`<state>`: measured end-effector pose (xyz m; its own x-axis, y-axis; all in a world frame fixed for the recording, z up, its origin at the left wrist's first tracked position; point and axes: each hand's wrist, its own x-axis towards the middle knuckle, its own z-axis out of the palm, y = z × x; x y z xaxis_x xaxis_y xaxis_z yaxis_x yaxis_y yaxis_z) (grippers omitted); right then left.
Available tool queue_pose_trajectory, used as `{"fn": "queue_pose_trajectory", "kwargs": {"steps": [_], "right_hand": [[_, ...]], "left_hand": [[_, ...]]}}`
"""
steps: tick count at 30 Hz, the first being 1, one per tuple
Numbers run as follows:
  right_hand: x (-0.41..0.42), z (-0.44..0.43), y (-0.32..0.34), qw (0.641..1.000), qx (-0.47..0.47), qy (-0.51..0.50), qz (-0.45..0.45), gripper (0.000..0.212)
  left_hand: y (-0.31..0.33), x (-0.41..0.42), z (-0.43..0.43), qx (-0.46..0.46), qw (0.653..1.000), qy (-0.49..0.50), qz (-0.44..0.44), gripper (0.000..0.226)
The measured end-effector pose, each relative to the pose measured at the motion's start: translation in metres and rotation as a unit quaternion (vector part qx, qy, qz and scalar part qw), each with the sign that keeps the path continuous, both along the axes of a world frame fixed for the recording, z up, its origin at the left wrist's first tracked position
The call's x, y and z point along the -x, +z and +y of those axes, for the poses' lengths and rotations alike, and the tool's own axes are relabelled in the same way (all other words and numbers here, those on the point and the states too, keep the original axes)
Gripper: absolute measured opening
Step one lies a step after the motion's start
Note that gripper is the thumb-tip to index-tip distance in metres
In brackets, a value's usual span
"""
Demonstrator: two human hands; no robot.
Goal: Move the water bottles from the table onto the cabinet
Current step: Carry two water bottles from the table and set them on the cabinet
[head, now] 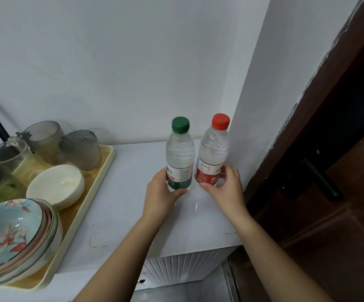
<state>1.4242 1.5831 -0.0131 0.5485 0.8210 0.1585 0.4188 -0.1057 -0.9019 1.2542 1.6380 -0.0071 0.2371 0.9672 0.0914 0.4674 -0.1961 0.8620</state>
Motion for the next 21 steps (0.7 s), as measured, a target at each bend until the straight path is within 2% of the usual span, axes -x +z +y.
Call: {"fn": "queue_pose_trajectory", "kwargs": {"steps": [4, 7, 16, 21], "right_hand": [[-0.011, 0.032, 0.006, 0.999, -0.006, -0.024, -0.027, 0.064], [-0.019, 0.045, 0.003, 0.998, -0.023, -0.056, -0.015, 0.053], [-0.033, 0.082, 0.004, 0.994, 0.000, -0.084, -0.074, 0.026], [-0.037, 0.102, 0.004, 0.991, 0.035, -0.102, -0.084, 0.025]], "left_hand": [[0.002, -0.025, 0.037, 0.004, 1.000, -0.002, 0.004, 0.050], [0.002, -0.039, 0.058, 0.008, 1.000, -0.004, 0.007, 0.047], [0.011, -0.069, 0.095, 0.015, 1.000, 0.002, 0.027, 0.048], [0.014, -0.083, 0.112, 0.015, 0.999, 0.010, 0.043, 0.049]]}}
